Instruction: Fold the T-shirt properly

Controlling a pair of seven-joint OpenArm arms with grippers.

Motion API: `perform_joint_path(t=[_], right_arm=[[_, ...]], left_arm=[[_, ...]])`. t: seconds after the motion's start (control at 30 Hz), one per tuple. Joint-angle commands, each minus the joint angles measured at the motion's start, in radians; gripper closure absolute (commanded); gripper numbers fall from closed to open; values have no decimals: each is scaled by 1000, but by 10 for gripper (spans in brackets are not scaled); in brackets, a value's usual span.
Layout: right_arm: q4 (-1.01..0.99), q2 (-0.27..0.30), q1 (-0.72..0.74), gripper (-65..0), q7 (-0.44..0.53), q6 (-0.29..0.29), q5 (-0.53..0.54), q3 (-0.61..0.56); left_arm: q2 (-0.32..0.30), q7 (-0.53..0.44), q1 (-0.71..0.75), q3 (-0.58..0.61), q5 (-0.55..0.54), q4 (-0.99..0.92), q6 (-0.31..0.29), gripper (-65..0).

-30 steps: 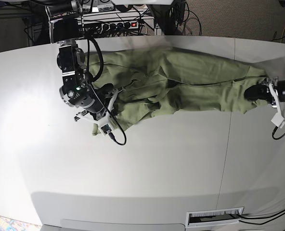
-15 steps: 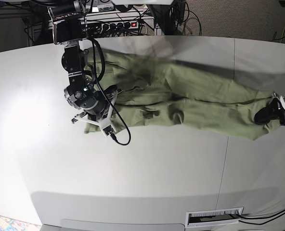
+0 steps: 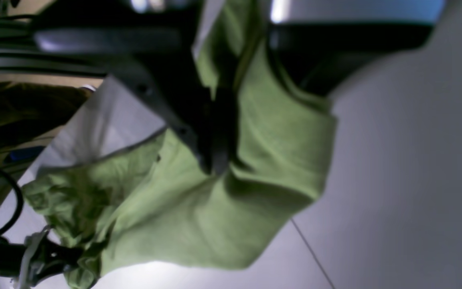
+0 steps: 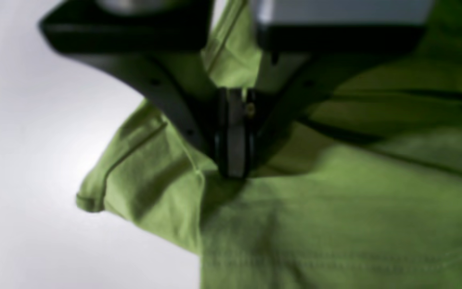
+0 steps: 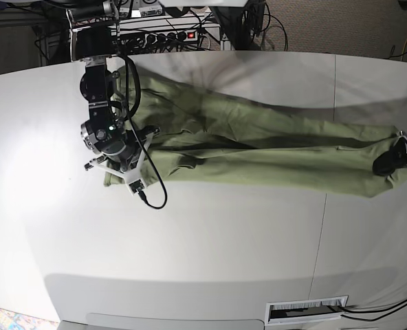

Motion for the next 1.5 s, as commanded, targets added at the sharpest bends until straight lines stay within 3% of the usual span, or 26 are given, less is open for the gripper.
perform_joint_path(t=[0.0,0.27,0.7,0.93,1.2,1.33,1.47], right_arm=[[24,11,0,0,-44,9,20,5],[86,10,0,0,-42,13,108,1],[86,7,0,0,-45,13,167,1],[86,5,-3,0,-45,14,158,-30],[86,5,-2,0,-41,13,156,-32],[86,5,-3,0,-41,14,156,-32],[86,5,-2,0,-41,14,156,-32]], left_arm=[[-14,-21,-13,-14,-7,13,2,0],[117,-165,-17,-14,174,12,2,0],[225,-134,-29,-14,145,13,2,0],[308,-75,-130,-14,142,13,2,0],[415,-67,-135,-13,106,13,2,0],[500,-89,-135,-13,115,13,2,0],[566,-192,-136,-13,219,13,2,0]])
